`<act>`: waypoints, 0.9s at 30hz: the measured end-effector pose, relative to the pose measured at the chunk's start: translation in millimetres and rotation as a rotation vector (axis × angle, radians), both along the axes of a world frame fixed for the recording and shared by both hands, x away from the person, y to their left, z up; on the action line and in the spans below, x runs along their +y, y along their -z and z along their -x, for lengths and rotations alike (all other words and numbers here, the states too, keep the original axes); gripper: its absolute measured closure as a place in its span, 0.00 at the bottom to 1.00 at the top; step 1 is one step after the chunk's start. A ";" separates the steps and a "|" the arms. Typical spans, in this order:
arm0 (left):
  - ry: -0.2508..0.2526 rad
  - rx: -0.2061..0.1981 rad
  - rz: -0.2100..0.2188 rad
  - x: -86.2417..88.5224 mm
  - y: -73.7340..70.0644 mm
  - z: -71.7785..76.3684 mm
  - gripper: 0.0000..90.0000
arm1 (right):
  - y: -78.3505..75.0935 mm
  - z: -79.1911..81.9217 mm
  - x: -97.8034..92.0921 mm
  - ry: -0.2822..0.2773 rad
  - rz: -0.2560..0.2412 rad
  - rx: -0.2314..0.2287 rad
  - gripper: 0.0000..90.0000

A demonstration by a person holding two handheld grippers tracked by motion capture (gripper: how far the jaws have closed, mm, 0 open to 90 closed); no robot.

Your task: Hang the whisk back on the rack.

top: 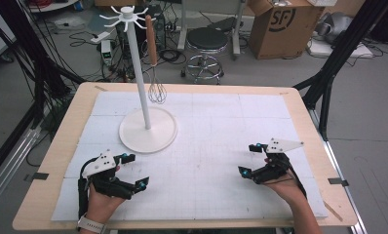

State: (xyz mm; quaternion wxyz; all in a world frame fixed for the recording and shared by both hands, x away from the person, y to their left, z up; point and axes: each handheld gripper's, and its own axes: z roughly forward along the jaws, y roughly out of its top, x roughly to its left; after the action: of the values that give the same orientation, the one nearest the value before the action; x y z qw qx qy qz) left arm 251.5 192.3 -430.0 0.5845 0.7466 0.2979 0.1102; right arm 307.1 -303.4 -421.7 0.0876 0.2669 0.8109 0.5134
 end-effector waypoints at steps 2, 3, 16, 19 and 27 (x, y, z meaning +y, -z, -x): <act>0.000 0.002 -0.004 1.0 0.7 0.4 0.02 | 2.2 -1.7 -0.3 0.001 -0.001 0.006 0.02; 0.001 0.003 -0.004 1.4 0.9 0.7 0.02 | 3.0 -2.6 -0.1 0.002 -0.001 0.010 0.02; 0.002 0.001 -0.001 5.1 1.4 3.8 0.02 | 8.4 -2.4 6.9 0.010 0.036 0.026 0.02; 0.000 -0.003 0.006 5.3 1.0 3.0 0.02 | 7.8 -0.9 6.6 0.010 0.039 0.021 0.02; -0.001 -0.001 0.009 3.3 0.4 1.5 0.02 | 11.0 1.7 3.3 0.023 0.038 0.034 0.02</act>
State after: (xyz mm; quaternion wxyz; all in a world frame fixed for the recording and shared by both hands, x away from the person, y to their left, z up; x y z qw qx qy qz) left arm 250.0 195.6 -430.5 0.5882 0.7436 0.2984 0.1096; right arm 305.4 -300.0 -432.7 0.0847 0.2833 0.8186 0.4924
